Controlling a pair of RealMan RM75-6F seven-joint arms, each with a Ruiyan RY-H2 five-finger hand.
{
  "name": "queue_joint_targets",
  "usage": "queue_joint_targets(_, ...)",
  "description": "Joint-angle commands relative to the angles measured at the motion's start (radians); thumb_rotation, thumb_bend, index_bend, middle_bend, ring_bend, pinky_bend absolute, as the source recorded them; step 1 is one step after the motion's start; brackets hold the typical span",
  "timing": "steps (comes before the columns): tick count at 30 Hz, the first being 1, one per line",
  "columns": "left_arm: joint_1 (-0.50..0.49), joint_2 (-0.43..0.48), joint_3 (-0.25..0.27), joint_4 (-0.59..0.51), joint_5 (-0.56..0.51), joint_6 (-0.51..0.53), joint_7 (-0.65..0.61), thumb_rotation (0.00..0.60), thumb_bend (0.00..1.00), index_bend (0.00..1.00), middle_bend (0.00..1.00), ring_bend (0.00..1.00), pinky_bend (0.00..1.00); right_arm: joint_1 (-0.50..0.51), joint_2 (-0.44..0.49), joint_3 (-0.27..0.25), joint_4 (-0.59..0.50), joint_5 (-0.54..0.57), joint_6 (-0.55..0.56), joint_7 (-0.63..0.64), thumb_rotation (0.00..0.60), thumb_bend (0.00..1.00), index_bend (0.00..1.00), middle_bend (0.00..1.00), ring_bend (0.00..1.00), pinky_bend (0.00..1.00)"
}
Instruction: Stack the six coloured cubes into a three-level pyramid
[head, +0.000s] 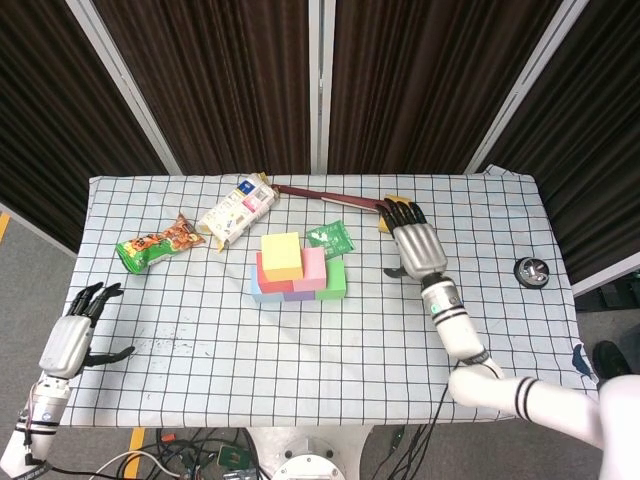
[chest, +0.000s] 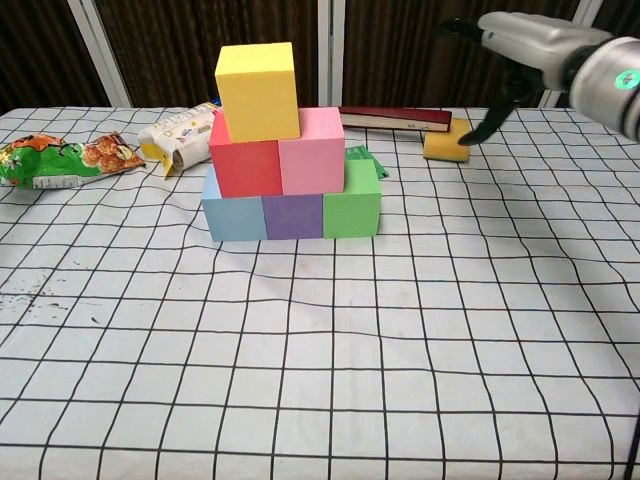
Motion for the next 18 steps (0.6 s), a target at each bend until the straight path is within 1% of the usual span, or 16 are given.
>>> queue_joint_targets(1,0.003,0.03,-0.008,-0.037,0.003,0.018,0.067,0.6,0.0,0.1,0.17,0.03,0.07,-0.21,0.256,-0.176,-0.349,-0.087,0.241,-0.2,0.6,0.04,0.0,0.0,0.0,0.0)
queue_joint_targets(3,0.005,0.047,-0.009,-0.065,0.005,0.024,0.103,0.6,0.0,0.1,0.17,0.03,0.07,-0.28,0.29,-0.23,-0.394,-0.129,0.302,-0.184,0.6,0.04,0.0,0.0,0.0,0.0)
queue_joint_targets(5,0.007,0.059,-0.007,-0.083,0.009,0.029,0.14,0.6,0.0,0.1,0.17,0.03,0.07,-0.338,0.301,-0.27,-0.394,-0.178,0.354,-0.153,0.6,0.04,0.0,0.0,0.0,0.0)
queue_joint_targets(6,0.01,0.067,-0.005,-0.092,0.012,0.033,0.167,0.6,0.0,0.1,0.17,0.03,0.07,-0.378,0.3,-0.294,-0.377,-0.216,0.393,-0.127,0.6,0.04,0.0,0.0,0.0,0.0)
queue_joint_targets(9,0.021,0.085,0.002,-0.108,0.016,0.045,0.231,0.6,0.0,0.1,0.17,0.03,0.07,-0.469,0.281,-0.337,-0.312,-0.284,0.476,-0.058,0.6,0.04,0.0,0.0,0.0,0.0)
queue_joint_targets(13,0.047,0.108,0.013,-0.124,0.015,0.066,0.311,0.6,0.0,0.1,0.17,0.03,0.07,-0.555,0.265,-0.361,-0.242,-0.328,0.524,0.062,0.6,0.03,0.0,0.0,0.0,0.0)
queue_joint_targets(15,0.063,0.116,0.017,-0.133,0.013,0.082,0.337,0.6,0.0,0.1,0.17,0.03,0.07,-0.587,0.261,-0.369,-0.209,-0.345,0.538,0.096,0.6,0.03,0.0,0.0,0.0,0.0)
queue_joint_targets(18,0.082,0.123,0.02,-0.143,0.008,0.1,0.353,0.6,0.0,0.1,0.17,0.03,0.07,-0.609,0.261,-0.362,-0.187,-0.361,0.539,0.121,0.6,0.03,0.0,0.0,0.0,0.0)
